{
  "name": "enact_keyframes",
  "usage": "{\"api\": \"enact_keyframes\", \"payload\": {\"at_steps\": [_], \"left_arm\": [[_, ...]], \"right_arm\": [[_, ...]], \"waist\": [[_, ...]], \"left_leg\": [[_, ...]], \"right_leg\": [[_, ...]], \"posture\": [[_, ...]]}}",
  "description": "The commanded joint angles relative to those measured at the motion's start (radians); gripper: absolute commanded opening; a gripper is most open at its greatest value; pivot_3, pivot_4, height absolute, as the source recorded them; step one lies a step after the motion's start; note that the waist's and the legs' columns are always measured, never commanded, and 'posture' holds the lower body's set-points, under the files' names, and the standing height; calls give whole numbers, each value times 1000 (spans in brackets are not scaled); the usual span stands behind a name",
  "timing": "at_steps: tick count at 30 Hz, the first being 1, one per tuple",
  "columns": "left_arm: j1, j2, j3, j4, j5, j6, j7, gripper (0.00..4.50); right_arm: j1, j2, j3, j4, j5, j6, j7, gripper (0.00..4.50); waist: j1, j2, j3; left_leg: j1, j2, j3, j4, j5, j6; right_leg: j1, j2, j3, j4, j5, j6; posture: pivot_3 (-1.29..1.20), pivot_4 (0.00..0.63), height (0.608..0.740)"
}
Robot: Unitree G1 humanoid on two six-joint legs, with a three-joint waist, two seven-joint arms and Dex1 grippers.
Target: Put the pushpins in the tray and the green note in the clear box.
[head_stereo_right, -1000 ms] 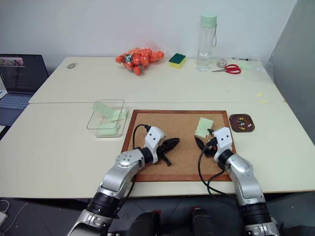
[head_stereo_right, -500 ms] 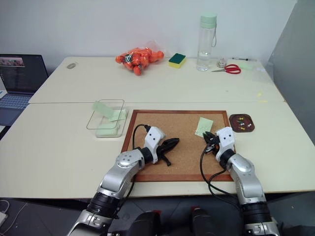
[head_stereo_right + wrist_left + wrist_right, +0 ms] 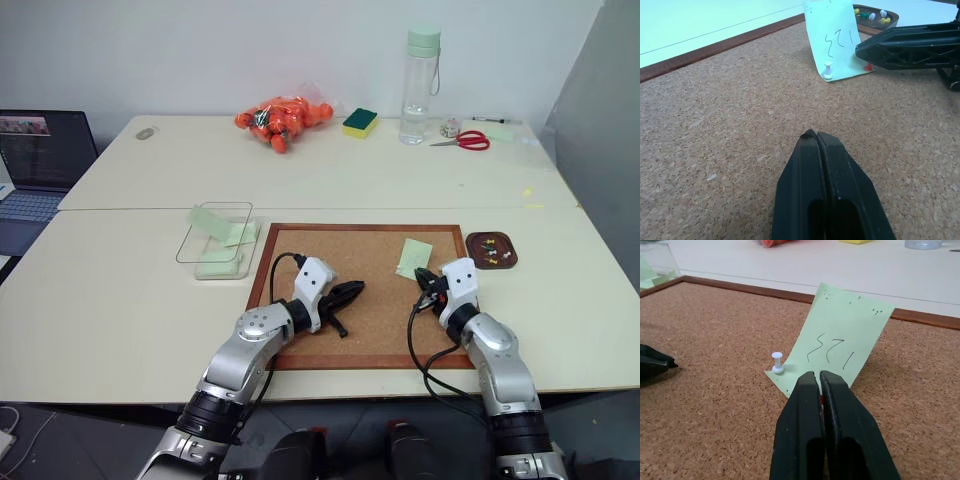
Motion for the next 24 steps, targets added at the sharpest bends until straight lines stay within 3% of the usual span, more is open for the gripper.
{"api": "enact_keyframes", "payload": {"at_steps": [1,24], "left_arm": [[31,-5,-35,41,7,32,-11,0],[21,-8,-35,57,7,27,-15,0]], "right_arm": [[-4,1,-4,-77,25,-28,20,46],[0,-1,-23,-108,39,-65,-6,46]], "waist": [[0,0,0],[0,0,0]], "left_leg": [[0,0,0,0,0,0],[0,0,0,0,0,0]], "right_leg": [[0,0,0,0,0,0],[0,0,0,0,0,0]], "posture": [[0,150,740],[0,150,740]]}}
